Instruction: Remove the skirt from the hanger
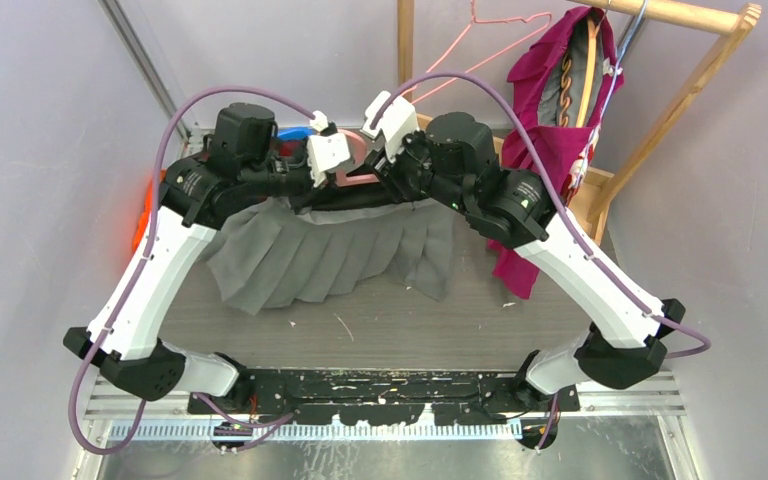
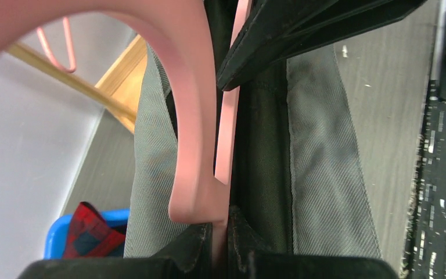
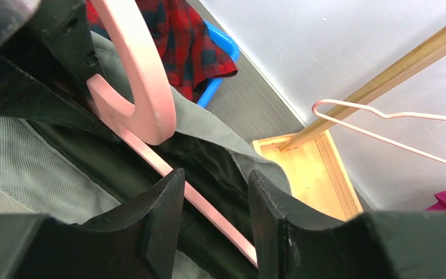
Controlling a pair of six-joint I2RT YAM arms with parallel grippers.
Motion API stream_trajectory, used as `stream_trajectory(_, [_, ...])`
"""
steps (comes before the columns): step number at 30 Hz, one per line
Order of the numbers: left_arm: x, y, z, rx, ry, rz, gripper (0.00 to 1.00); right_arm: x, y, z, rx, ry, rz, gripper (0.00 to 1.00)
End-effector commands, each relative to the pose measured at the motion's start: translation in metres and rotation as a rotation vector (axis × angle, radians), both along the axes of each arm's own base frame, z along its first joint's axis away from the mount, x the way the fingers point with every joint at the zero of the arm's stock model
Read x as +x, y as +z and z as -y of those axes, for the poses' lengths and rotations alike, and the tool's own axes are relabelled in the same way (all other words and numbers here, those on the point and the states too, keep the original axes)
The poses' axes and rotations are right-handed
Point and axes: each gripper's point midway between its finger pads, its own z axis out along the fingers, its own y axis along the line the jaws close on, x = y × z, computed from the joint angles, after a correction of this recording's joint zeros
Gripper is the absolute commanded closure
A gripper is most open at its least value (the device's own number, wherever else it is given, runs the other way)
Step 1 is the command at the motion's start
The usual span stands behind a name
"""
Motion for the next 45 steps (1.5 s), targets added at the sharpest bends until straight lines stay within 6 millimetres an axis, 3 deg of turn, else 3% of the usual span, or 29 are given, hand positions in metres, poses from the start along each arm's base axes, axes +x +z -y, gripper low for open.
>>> stream_trajectory(1, [-0.028, 0.043, 0.014, -0.121, -0.146, 0.062, 1.00, -0.019, 0.013, 0.005, 0.024, 0.068, 0.023, 0.49])
stream_trajectory(7, [-0.038, 0.045, 0.014, -0.119, -0.184, 0.050, 1.00, -0.038, 0.002, 0.005, 0.010, 0.140, -0.041, 0.46])
stream_trajectory(14, [-0.049, 0.054, 0.019, -0.155, -0.238, 0.036, 1.00, -0.046, -0.014, 0.001, -0.023, 0.176, -0.110, 0.46])
stream_trajectory(19, [-0.044, 0.057, 0.021, -0.150, -0.234, 0.039, 1.00, -0.054, -0.015, -0.002, -0.026, 0.205, -0.138, 0.47])
stream_trajectory(28, [-0.027, 0.038, 0.027, -0.121, -0.209, 0.003, 1.00, -0.052, 0.021, 0.021, -0.024, 0.144, -0.035, 0.48])
stream_trajectory(36, [-0.031, 0.051, 0.027, -0.142, -0.219, 0.022, 1.00, -0.044, -0.003, 0.010, -0.082, 0.165, -0.053, 0.49])
stream_trajectory(45, [-0.039, 0.054, 0.024, -0.157, -0.223, 0.028, 1.00, -0.033, -0.016, -0.002, -0.103, 0.155, -0.066, 0.51])
